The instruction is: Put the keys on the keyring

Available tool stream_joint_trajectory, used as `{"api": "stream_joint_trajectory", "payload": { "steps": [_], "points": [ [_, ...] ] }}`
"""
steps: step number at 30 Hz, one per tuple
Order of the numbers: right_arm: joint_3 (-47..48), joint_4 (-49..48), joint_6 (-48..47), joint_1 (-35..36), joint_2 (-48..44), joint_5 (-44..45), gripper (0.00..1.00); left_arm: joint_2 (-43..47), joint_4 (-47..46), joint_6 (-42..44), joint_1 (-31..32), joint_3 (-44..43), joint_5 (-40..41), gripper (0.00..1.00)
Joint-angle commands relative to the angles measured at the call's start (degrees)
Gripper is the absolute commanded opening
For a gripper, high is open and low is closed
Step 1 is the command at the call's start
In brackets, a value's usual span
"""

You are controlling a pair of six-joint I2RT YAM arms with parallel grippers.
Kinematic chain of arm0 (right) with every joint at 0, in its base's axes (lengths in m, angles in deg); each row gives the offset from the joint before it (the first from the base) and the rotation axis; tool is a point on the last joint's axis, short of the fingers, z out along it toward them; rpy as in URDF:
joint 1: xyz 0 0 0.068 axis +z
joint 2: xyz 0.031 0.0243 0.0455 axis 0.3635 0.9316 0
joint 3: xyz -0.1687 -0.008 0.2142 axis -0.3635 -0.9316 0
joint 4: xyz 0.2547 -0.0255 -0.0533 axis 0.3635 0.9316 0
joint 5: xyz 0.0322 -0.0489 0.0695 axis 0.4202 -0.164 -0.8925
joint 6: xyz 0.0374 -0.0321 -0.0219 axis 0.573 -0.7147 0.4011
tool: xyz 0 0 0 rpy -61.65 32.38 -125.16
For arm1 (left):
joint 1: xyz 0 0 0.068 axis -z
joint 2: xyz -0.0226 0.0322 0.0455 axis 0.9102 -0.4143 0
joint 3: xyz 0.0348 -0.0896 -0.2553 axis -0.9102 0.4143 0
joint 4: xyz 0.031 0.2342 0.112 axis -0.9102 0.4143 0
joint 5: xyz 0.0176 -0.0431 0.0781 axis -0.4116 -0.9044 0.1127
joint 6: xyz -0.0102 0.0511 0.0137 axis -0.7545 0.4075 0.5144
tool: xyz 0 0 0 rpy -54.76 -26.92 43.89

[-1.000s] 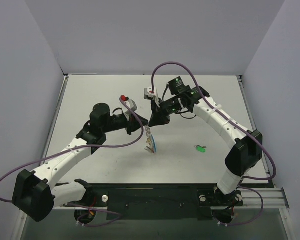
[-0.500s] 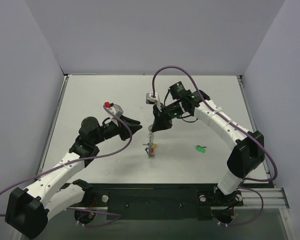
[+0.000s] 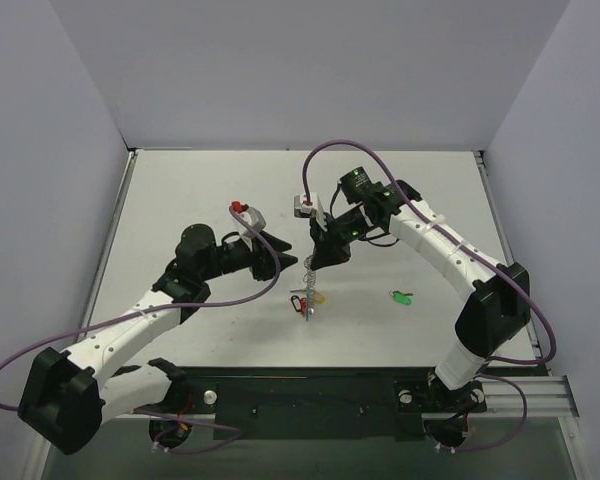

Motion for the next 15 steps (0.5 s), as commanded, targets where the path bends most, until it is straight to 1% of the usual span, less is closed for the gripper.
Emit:
{"api": "stream_joint_trajectory", "payload": {
  "steps": [1, 8, 15],
  "points": [
    [1.69, 2.93, -2.52, 0.56, -2.43, -1.5, 0.0, -3.71, 0.27, 3.2, 1.69, -4.81, -3.53, 0.49],
    [1.96, 3.11, -2.7, 0.56, -2.43, -2.3, 0.0, -6.09, -1.13, 4.35, 3.8, -5.34, -4.5, 0.47],
    [1.96, 3.55, -2.79, 0.56, -2.35, -3.09, 0.0, -7.84, -2.1, 4.26, 4.07, -5.17, -5.64, 0.44]
  ]
}}
